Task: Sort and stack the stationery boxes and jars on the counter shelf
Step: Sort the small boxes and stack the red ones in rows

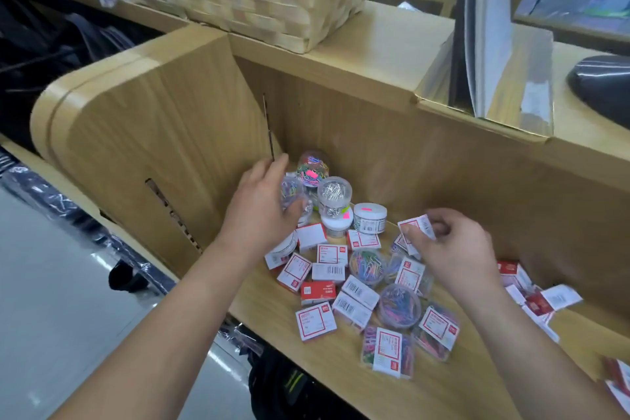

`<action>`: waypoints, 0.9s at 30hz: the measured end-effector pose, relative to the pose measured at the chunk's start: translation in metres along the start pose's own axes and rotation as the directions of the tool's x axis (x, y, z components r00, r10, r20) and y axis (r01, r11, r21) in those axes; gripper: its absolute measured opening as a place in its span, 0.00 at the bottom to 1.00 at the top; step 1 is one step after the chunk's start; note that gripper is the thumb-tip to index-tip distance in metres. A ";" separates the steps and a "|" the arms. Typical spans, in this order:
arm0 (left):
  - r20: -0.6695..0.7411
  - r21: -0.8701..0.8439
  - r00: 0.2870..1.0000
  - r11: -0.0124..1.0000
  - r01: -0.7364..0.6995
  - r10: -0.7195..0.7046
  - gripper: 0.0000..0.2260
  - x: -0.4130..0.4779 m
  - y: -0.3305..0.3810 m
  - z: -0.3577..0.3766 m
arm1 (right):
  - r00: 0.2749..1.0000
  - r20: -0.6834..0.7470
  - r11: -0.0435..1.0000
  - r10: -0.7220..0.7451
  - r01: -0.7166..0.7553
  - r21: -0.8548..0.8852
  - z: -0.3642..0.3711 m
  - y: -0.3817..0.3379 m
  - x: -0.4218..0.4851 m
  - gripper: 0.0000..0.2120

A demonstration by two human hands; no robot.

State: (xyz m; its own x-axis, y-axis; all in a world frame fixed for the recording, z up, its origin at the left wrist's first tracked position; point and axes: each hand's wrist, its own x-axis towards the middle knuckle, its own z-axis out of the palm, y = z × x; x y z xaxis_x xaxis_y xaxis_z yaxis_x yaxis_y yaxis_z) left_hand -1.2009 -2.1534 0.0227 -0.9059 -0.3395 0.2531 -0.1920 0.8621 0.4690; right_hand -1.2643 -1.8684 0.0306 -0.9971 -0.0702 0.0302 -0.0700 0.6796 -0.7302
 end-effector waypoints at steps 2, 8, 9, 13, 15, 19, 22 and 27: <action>-0.007 0.007 1.000 1.000 -0.028 0.028 0.30 -0.013 -0.001 -0.001 | 1.000 -0.027 1.000 0.013 -0.013 -0.005 -0.003 0.008 0.005 0.10; -0.140 -0.114 0.980 0.981 -0.154 0.138 0.20 -0.061 0.032 0.016 | 0.996 0.030 0.979 0.084 -0.088 0.183 0.004 0.012 0.007 0.11; -0.124 -0.155 0.979 0.971 -0.180 0.162 0.18 -0.069 0.044 0.022 | 0.995 0.047 0.967 0.093 -0.102 0.235 0.008 0.009 0.007 0.11; 0.019 -0.184 0.964 0.949 -0.256 0.263 0.12 -0.098 0.068 0.052 | 0.994 0.090 0.996 0.066 -0.072 0.058 0.019 0.009 0.012 0.19; 0.104 -0.115 0.951 0.953 -0.280 0.292 0.15 -0.105 0.062 0.065 | 0.993 0.108 0.999 0.043 -0.044 0.004 0.011 0.017 0.014 0.17; 0.090 -0.065 0.949 0.953 -0.297 0.302 0.17 -0.110 0.053 0.075 | 0.990 0.138 0.997 -0.025 0.016 0.069 -0.021 0.043 0.001 0.06; 0.029 -0.037 0.949 0.949 -0.312 0.313 0.14 -0.107 0.070 0.075 | 0.983 0.181 0.999 0.012 -0.021 0.047 -0.031 0.066 -0.021 0.03; 0.183 -0.117 0.881 0.899 -0.422 0.437 0.21 -0.102 0.118 0.099 | 0.910 0.411 0.983 -0.053 -0.026 0.182 -0.031 0.073 -0.054 0.18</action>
State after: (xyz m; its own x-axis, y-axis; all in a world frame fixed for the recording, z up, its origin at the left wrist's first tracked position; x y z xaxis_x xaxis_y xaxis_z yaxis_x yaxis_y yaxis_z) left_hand -1.1689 -1.9800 -0.0315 -0.9506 0.1469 0.2736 0.2541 0.8744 0.4134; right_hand -1.2163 -1.7917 -0.0032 -0.8910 -0.4000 -0.2149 -0.0377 0.5368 -0.8429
